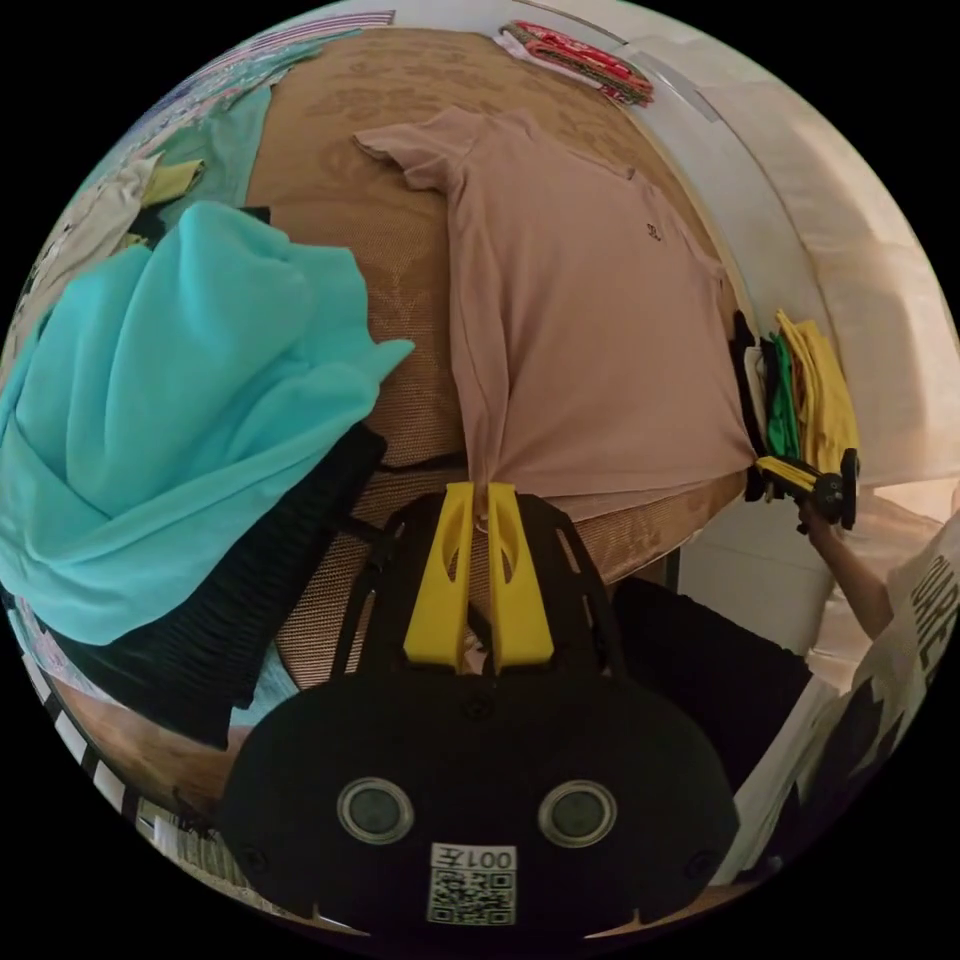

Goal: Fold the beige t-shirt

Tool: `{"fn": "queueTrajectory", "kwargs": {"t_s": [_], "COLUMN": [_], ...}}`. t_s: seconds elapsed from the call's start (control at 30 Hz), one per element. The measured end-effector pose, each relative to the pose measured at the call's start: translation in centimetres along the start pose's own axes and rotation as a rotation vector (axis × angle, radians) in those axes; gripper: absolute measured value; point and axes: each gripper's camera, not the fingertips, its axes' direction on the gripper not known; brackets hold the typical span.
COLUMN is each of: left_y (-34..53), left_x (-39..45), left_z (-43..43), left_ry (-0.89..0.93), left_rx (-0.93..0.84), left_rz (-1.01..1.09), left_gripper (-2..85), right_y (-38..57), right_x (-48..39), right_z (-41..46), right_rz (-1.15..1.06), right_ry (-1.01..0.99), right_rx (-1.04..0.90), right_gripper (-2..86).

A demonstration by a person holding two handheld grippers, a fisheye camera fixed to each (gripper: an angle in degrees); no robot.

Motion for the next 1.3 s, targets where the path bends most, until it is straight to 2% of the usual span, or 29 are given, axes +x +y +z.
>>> {"fn": "queueTrajectory", "kwargs": {"t_s": [0.13, 0.2, 0.37, 0.47, 0.67, 0.8, 0.93, 1.07, 1.13, 1.23, 1.3], "left_y": [0.5, 0.9, 1.2, 0.7, 0.0, -0.6, -1.3, -1.6, -2.4, -5.8, -10.4], "left_x": [-0.6, -0.7, 0.9, 2.2, 4.2, 6.8, 10.2, 13.0, 14.4, 18.2, 22.9], "left_z": [1.1, 1.7, 1.2, 1.2, -0.4, -2.7, -5.0, -6.4, -7.4, -10.2, -12.1], "left_ry": [0.106, 0.215, 0.259, 0.213, 0.180, 0.253, 0.169, 0.054, 0.018, -0.034, -0.021], "left_rx": [-0.015, -0.018, -0.007, -0.044, -0.057, -0.058, -0.079, -0.127, -0.105, 0.038, 0.165], "left_rz": [-0.022, -0.029, -0.013, -0.011, -0.021, 0.022, 0.087, 0.065, 0.066, 0.138, 0.278], "left_gripper": [-0.3, -0.2, -0.6, -0.6, -1.0, -0.6, 2.8, 5.3, 4.9, 2.5, 1.5], "right_y": [-0.1, -0.3, -0.8, -0.7, -0.5, -0.8, -2.0, -3.3, -4.3, -6.8, -9.1], "right_x": [-0.2, 0.1, 2.2, 3.8, 5.2, 6.4, 7.9, 9.1, 10.3, 12.1, 14.1], "right_z": [1.4, 1.7, 1.2, 0.8, 1.9, 0.9, -2.0, -3.3, -4.4, -6.7, -7.6], "right_rz": [-0.006, 0.000, 0.091, 0.180, 0.179, 0.147, 0.170, 0.151, 0.141, 0.126, 0.135], "right_ry": [0.039, 0.032, 0.006, -0.069, 0.011, -0.022, -0.066, -0.024, 0.045, 0.177, 0.236], "right_rx": [-0.041, -0.050, -0.042, -0.036, -0.154, -0.120, -0.033, -0.015, 0.000, 0.101, 0.173], "right_gripper": [0.8, 0.8, 0.7, 0.5, 0.1, 0.2, 0.8, 1.3, 1.3, 1.4, 1.6]}}
